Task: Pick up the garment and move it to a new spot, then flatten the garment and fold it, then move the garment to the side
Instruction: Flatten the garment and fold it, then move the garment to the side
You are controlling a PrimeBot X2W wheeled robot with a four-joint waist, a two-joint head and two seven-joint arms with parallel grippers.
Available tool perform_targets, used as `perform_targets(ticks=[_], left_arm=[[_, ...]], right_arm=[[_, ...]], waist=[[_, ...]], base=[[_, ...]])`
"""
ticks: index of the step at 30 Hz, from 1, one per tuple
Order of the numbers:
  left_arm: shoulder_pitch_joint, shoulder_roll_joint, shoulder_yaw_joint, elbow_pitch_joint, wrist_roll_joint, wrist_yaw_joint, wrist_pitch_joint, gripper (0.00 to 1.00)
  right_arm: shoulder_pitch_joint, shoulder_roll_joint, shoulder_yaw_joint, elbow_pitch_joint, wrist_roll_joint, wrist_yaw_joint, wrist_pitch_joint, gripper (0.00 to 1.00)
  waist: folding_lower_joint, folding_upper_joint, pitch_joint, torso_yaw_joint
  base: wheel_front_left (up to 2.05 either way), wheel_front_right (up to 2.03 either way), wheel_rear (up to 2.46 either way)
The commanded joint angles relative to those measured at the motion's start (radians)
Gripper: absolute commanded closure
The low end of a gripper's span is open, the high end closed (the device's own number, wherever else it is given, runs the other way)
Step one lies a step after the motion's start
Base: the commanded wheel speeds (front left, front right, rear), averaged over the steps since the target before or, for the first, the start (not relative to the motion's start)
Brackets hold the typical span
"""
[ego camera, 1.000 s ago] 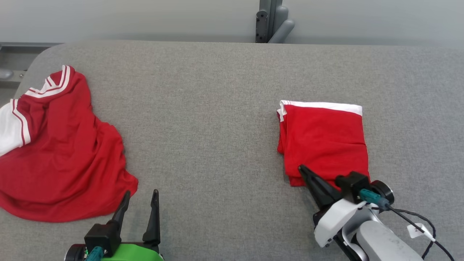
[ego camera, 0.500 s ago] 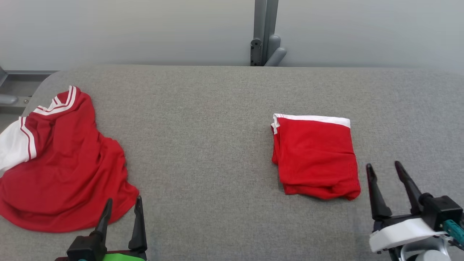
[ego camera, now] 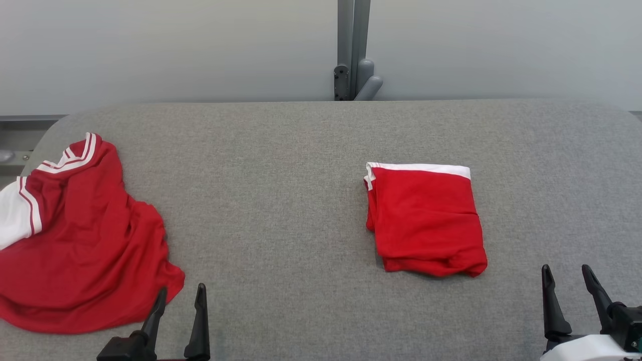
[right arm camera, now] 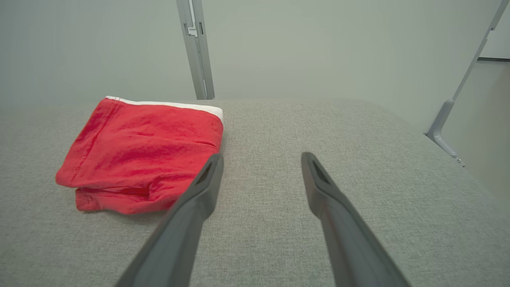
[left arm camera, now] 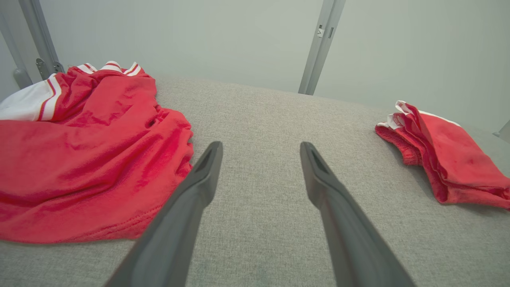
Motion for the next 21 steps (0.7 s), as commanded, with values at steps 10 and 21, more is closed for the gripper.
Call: perform_targets(ticks=[10,21], left_arm=[[-0.003,0.003,0.002,-0.003,-0.006,-0.008,0.000,0.00],[-0.056,0.008,-0.034,-0.011,-0.007,-0.009,0.000,0.00]], right_arm=[[-0.061,0.009,0.053,0.006,0.063,-0.001,-0.003,0.00],[-0.380,-0.084,0.213,0.273,0.193,-0.001,0.148,0.00]], waist=[[-0.0001,0.0053,0.017,-0.018],[-0.0001,0.0053,0.090,-0.001]], base=[[0.00,0.00,0.00],[0.00,0.00,0.00]])
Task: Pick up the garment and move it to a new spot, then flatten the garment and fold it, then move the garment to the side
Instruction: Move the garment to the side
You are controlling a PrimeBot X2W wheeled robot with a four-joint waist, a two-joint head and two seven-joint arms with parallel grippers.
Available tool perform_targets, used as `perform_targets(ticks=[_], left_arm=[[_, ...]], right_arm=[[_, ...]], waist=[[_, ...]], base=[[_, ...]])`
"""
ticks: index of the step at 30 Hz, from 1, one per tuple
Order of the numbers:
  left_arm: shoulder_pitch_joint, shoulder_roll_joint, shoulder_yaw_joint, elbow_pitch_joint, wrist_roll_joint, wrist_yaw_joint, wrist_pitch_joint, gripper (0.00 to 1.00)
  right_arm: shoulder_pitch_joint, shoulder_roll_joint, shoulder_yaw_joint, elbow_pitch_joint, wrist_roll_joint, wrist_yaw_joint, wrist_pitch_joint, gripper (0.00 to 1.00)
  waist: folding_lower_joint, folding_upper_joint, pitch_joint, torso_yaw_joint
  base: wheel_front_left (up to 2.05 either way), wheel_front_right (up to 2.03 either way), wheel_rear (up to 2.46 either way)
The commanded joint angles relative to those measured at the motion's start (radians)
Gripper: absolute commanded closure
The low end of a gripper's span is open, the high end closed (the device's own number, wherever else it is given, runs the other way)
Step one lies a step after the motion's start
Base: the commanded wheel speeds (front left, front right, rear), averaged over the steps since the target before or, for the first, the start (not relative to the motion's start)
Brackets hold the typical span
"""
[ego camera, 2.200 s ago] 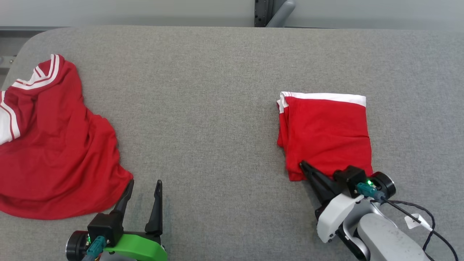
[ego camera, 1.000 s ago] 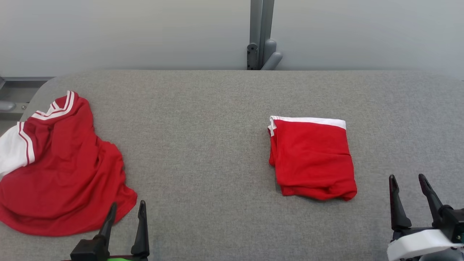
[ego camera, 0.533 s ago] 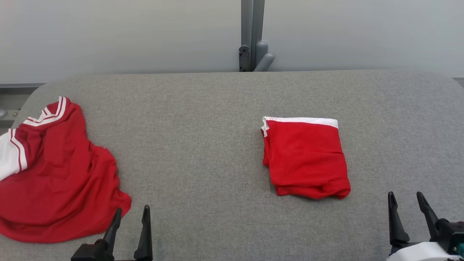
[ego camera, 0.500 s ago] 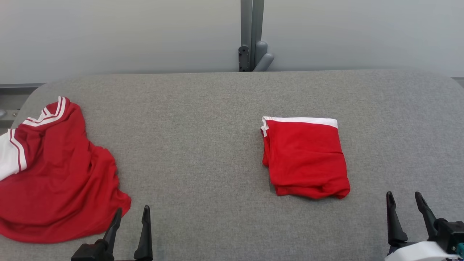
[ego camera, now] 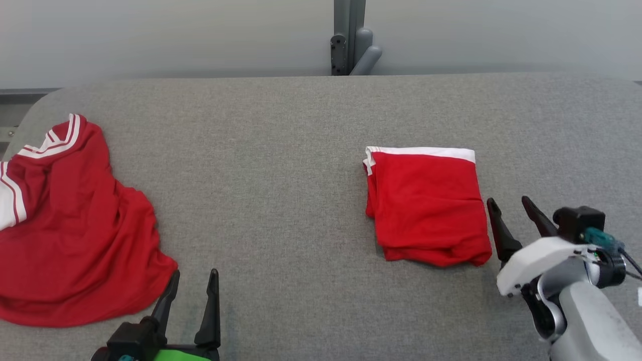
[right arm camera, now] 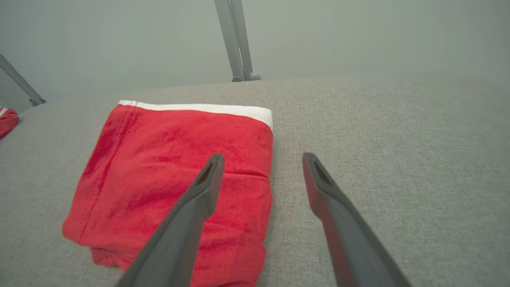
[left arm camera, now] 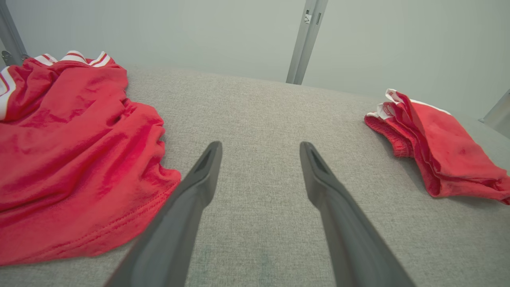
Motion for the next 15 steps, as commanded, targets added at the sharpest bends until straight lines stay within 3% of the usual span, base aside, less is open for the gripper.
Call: perform_targets(ticks=[1,7,15], left_arm=[[-0.024,0.009,0.000,0.002,-0.004,-0.002,0.000,0.00],[-0.053,0.012,-0.022,0.007,-0.007,-0.001,0.000,0.00],[-0.071,0.020,-0.042,0.002,-0.010,-0.001,0.000,0.00]], right_arm=[[-0.058,-0.003,0.005,0.048,0.033,-0.001,0.048,0.00],[-0.211,-0.007,-0.014,0.240,0.069,-0.001,0.216,0.00],[-0.301,0.032,0.020,0.385,0.153,-0.001,0.315,0.00]], waist=[[0.0000,0.0053,0.020,0.011],[0.0000,0.0053,0.049,0.045],[0.0000,0.0053,0.085,0.070]], base=[[0.00,0.00,0.00],[0.00,0.00,0.00],[0.00,0.00,0.00]])
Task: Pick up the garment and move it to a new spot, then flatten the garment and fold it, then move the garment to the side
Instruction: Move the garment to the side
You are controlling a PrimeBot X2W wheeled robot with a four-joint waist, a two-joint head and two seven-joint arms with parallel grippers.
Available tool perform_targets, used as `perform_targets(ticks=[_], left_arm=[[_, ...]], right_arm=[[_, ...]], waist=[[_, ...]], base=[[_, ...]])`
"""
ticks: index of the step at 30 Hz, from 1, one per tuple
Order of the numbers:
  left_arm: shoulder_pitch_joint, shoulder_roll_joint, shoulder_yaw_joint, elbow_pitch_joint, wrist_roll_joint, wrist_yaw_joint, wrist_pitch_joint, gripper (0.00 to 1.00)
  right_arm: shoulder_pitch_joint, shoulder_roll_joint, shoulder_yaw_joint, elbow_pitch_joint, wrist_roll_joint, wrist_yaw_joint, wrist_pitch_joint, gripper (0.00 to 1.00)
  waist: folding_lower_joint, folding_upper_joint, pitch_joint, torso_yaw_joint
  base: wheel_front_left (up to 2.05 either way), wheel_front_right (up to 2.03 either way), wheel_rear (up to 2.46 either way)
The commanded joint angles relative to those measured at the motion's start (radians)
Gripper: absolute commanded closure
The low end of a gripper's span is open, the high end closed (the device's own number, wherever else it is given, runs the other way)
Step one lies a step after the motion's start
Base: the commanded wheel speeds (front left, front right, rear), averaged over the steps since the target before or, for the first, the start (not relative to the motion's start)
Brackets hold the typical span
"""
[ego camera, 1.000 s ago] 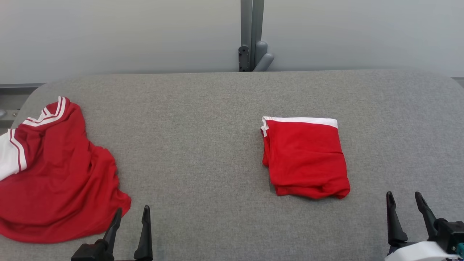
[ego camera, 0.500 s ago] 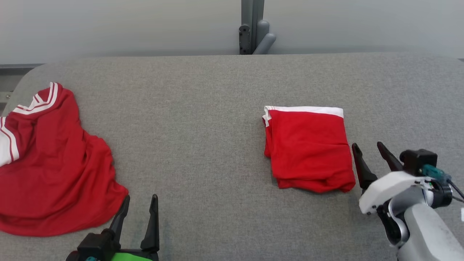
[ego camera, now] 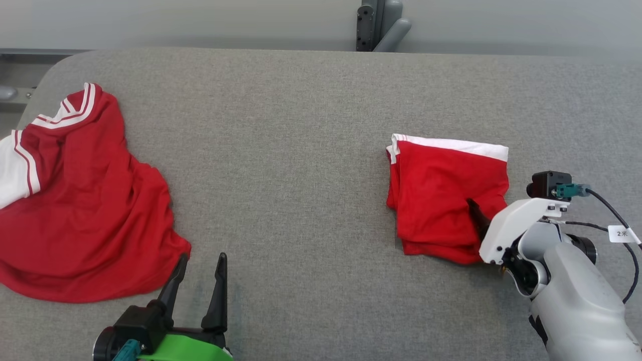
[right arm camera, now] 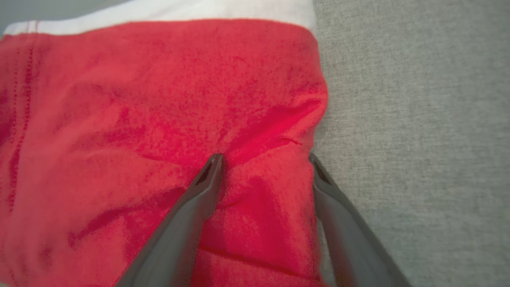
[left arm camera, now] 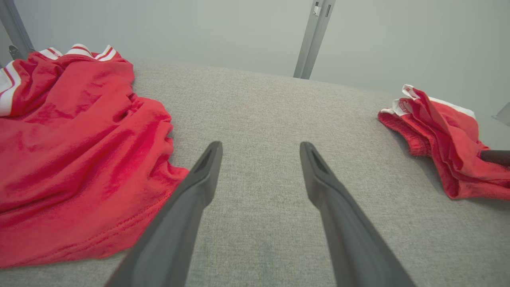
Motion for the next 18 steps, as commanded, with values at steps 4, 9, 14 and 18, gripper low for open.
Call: perform_targets(ticks=[4,9,14,18], left_arm=[[-0.019,0.008,0.017,-0.013,-0.008,0.000,0.000,0.00],[-0.046,0.020,0.013,-0.040,-0.011,0.000,0.000,0.00],[-0.075,0.037,0.007,-0.067,-0.016,0.000,0.000,0.00],[-0.101,0.053,-0.004,-0.092,-0.023,0.000,0.000,0.00]], right_arm=[[-0.032,0.001,0.053,0.005,0.089,0.000,0.036,1.00],[-0.091,-0.083,0.100,-0.039,0.148,-0.001,0.087,1.00],[-0.141,-0.207,0.107,-0.045,0.109,-0.001,0.132,1.00],[-0.204,-0.341,0.074,-0.022,0.007,-0.001,0.160,1.00]], waist=[[0.0000,0.0053,0.037,-0.010],[0.0000,0.0053,0.104,-0.059],[0.0000,0.0053,0.150,-0.083],[0.0000,0.0053,0.195,-0.085]], base=[[0.00,0.00,0.00],[0.00,0.00,0.00],[0.00,0.00,0.00],[0.00,0.00,0.00]])
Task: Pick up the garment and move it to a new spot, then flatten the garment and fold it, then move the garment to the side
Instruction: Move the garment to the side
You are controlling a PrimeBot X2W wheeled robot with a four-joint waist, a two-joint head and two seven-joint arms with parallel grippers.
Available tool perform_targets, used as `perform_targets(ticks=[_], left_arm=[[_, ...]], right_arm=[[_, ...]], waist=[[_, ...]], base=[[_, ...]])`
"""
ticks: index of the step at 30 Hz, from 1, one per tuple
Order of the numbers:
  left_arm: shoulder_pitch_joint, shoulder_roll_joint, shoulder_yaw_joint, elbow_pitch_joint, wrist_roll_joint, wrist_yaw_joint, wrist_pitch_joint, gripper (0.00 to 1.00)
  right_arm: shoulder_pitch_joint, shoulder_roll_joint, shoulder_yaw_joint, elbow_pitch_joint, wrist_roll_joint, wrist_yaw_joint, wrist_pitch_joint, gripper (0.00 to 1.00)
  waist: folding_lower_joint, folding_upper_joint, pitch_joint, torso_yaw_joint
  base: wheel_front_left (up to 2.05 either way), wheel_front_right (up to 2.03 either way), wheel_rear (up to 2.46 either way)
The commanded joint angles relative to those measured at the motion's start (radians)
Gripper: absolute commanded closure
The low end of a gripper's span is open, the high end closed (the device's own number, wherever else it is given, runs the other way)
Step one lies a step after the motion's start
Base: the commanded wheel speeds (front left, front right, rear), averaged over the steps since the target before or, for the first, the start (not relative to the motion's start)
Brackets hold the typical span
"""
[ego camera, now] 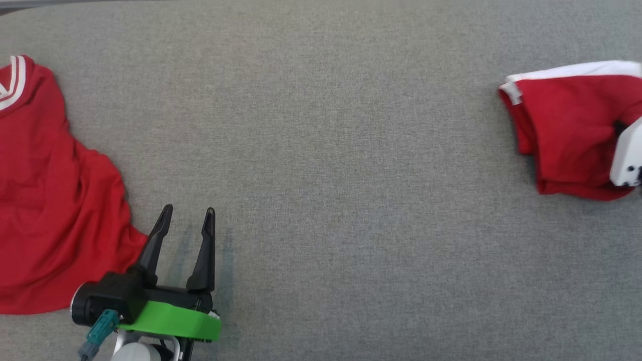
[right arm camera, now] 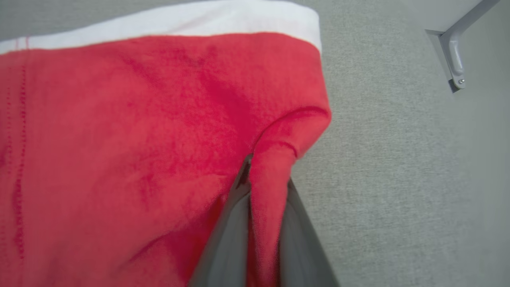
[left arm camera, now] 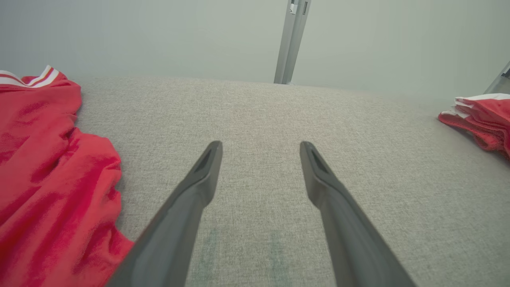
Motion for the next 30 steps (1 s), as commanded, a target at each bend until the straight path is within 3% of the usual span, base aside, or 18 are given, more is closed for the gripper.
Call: perform_targets(ticks=[1,6,13,14,15,16,22,27,30], left_arm=[[-0.019,0.012,-0.003,-0.009,-0.009,0.001,0.000,0.00],[-0.035,0.034,0.006,-0.024,-0.012,0.001,0.000,0.00],[-0.036,0.036,0.030,-0.036,-0.012,0.001,0.000,0.00],[-0.035,0.036,0.031,-0.036,-0.011,0.001,0.000,0.00],[-0.034,0.034,0.033,-0.036,-0.010,0.001,0.000,0.00],[-0.032,0.031,0.035,-0.036,-0.009,0.001,0.000,0.00],[0.003,0.016,0.066,-0.030,-0.007,0.001,0.000,0.00],[0.024,-0.007,0.103,-0.029,-0.020,0.001,0.000,0.00],[0.042,-0.023,0.109,-0.018,-0.012,0.001,0.000,0.00]], right_arm=[[-0.023,-0.022,-0.006,0.007,-0.035,-0.001,0.013,1.00],[-0.104,-0.130,-0.041,0.032,-0.169,-0.001,0.058,1.00],[-0.163,-0.199,-0.094,0.073,-0.310,-0.002,0.114,1.00],[-0.166,-0.199,-0.112,0.076,-0.326,-0.001,0.105,0.96],[-0.164,-0.194,-0.133,0.079,-0.339,-0.001,0.096,0.60],[-0.161,-0.185,-0.151,0.084,-0.353,-0.001,0.089,0.00],[-0.129,-0.148,-0.208,0.064,-0.474,-0.002,-0.001,0.00],[-0.090,-0.070,-0.320,-0.033,-0.529,-0.002,-0.231,0.00],[-0.026,0.008,-0.366,-0.102,-0.560,-0.001,-0.350,0.00]], waist=[[-0.0001,0.0052,0.052,-0.019],[-0.0001,0.0052,0.092,-0.010],[-0.0001,0.0052,0.117,0.004],[-0.0001,0.0052,0.118,0.005],[-0.0001,0.0052,0.117,0.006],[-0.0001,0.0052,0.116,0.005],[-0.0001,0.0052,0.078,-0.021],[-0.0001,0.0052,0.019,-0.029],[-0.0001,0.0052,-0.025,-0.034]], base=[[0.00,0.00,0.00],[0.00,0.00,0.00],[0.00,0.00,0.00],[0.00,0.00,0.00],[0.00,0.00,0.00],[0.00,0.00,0.00],[0.00,0.00,0.00],[0.00,0.00,0.00],[0.00,0.00,0.00]])
